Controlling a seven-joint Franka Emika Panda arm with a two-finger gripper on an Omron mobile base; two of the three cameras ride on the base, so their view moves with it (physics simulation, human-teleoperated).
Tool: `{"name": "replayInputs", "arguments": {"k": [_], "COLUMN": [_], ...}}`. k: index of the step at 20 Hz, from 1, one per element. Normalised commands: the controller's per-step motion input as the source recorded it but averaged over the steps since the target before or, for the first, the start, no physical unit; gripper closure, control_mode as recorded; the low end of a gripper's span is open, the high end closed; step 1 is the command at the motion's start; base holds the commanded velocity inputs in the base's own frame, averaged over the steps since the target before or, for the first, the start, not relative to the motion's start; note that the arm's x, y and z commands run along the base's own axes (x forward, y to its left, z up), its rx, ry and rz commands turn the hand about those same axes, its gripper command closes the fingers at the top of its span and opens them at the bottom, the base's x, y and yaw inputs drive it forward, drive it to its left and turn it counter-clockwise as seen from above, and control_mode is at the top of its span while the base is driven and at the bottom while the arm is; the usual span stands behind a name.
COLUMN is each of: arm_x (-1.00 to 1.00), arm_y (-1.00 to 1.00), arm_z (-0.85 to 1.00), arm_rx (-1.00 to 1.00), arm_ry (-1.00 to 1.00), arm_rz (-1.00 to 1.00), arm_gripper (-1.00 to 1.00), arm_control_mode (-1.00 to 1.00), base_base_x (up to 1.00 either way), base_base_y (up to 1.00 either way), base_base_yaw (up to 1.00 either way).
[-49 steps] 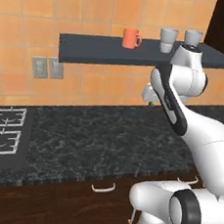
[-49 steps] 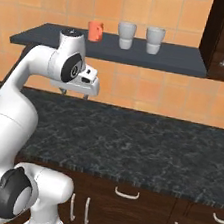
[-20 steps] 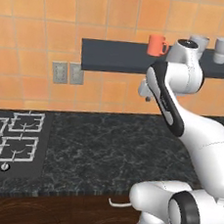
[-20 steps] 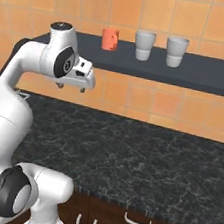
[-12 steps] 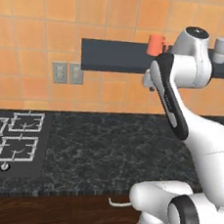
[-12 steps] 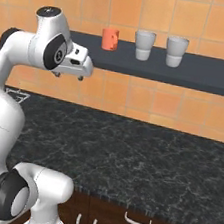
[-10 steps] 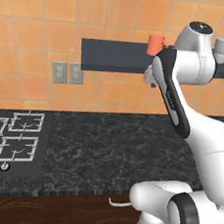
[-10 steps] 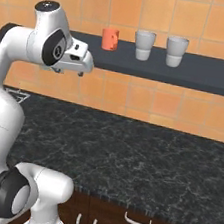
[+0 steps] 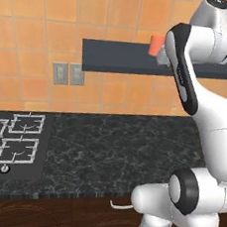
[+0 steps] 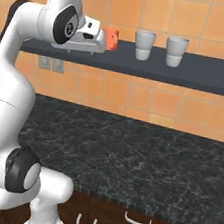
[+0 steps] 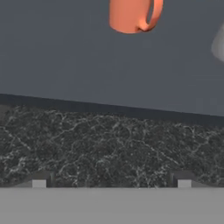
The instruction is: Gather all objects into one cabinet and sort the glasses and bowls to opposite sides.
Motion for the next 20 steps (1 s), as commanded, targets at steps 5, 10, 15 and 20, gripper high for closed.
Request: {"name": "replayInputs", "arguments": {"k": [5, 10, 15, 20], "arm_x": [0.31, 0.05, 0.02, 0.25], "arm_y": [-0.24, -0.02, -0.16, -0.12], "arm_z": [0.0, 0.01, 0.0, 0.09], "arm_rx": [-0.01, -0.02, -0.08, -0.01], "arm_ry": [-0.29, -0.33, -0.11, 0.0], "arm_rz": [0.14, 0.17, 0.02, 0.0], "arm_gripper": [-1.0, -1.0, -1.0, -1.0], "arm_control_mode": [-1.0, -1.0, -1.0, -1.0], "base_base_x": [0.0, 0.0, 0.0, 0.0], "base_base_y": [0.0, 0.0, 0.0, 0.0], "base_base_yaw": [0.0, 0.0, 0.0, 0.0]}}
